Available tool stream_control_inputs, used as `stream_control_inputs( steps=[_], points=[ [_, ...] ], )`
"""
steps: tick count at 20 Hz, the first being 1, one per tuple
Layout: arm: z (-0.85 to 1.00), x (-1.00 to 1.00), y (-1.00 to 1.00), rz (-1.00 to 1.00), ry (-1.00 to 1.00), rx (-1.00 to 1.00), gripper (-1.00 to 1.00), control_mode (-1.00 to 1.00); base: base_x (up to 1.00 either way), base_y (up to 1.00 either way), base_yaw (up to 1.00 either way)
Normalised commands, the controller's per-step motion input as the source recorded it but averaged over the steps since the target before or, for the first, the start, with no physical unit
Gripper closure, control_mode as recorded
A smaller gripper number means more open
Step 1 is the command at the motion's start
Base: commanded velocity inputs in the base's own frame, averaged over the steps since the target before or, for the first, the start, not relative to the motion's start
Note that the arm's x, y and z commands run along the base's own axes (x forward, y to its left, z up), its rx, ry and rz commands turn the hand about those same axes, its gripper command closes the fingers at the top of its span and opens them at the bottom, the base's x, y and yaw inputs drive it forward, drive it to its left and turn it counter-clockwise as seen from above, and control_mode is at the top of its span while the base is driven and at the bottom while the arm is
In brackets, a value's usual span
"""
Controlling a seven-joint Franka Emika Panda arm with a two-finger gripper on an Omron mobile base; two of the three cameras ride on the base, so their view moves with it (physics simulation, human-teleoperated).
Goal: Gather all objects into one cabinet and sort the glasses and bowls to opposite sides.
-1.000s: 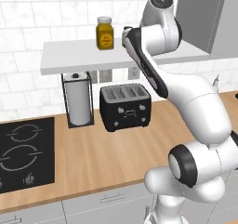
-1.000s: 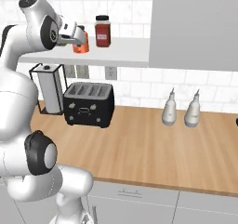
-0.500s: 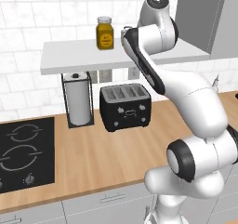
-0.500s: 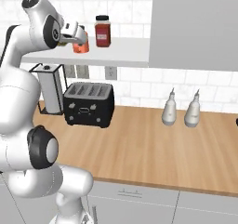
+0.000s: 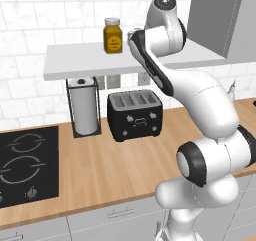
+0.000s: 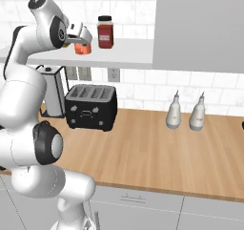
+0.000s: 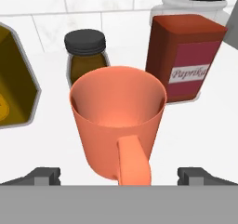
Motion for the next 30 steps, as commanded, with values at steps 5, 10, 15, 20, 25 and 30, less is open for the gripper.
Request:
stream_control_inputs(
  steps=[5, 10, 15, 20, 25, 30],
  points=[
    [-0.1, 0.0, 0.0, 0.0, 0.0, 0.0, -1.0, -1.0, 0.0, 0.0, 0.0],
    [-0.17, 0.0, 0.0, 0.0, 0.0, 0.0, -1.0, -1.0, 0.0, 0.0, 0.0],
    [-0.06, 0.03, 0.0, 0.0, -0.01, 0.0, -1.0, -1.0, 0.0, 0.0, 0.0],
    [0.0, 0.05, 0.0, 0.0, 0.0, 0.0, -1.0, -1.0, 0.0, 0.0, 0.0],
    [0.0, 0.0, 0.0, 0.0, 0.0, 0.0, -1.0, -1.0, 0.0, 0.0, 0.0],
    [0.0, 0.04, 0.0, 0.0, 0.0, 0.0, -1.0, -1.0, 0.0, 0.0, 0.0]
  ],
)
